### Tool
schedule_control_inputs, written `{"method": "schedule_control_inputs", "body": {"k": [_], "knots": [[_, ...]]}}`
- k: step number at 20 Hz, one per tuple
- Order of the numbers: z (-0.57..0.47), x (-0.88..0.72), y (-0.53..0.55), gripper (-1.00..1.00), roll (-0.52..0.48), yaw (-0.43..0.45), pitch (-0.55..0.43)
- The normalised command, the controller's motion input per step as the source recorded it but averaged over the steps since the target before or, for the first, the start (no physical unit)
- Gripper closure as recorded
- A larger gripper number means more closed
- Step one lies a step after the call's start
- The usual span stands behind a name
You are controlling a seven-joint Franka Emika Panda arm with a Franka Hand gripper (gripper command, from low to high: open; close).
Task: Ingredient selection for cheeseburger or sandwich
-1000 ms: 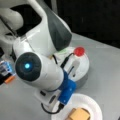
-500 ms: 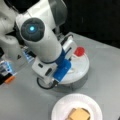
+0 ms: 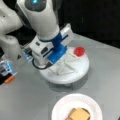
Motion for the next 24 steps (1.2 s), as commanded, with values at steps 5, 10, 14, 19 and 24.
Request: {"method": "schedule_control_inputs", "body": {"k": [5, 10, 14, 19, 24], "knots": [[-0.15, 0.01, 0.29, -1.00, -0.213, 0.002, -0.085], [-0.16, -0.01, 0.04, -1.00, -0.186, -0.011, -0.072], [-0.17, -0.12, -0.01, -1.00, -0.204, -0.025, -0.059], [-0.22, -0.16, 0.05, -1.00, -0.248, -0.027, -0.085], [-0.19, -0.17, 0.13, -1.00, -0.276, -0.004, -0.110]]}}
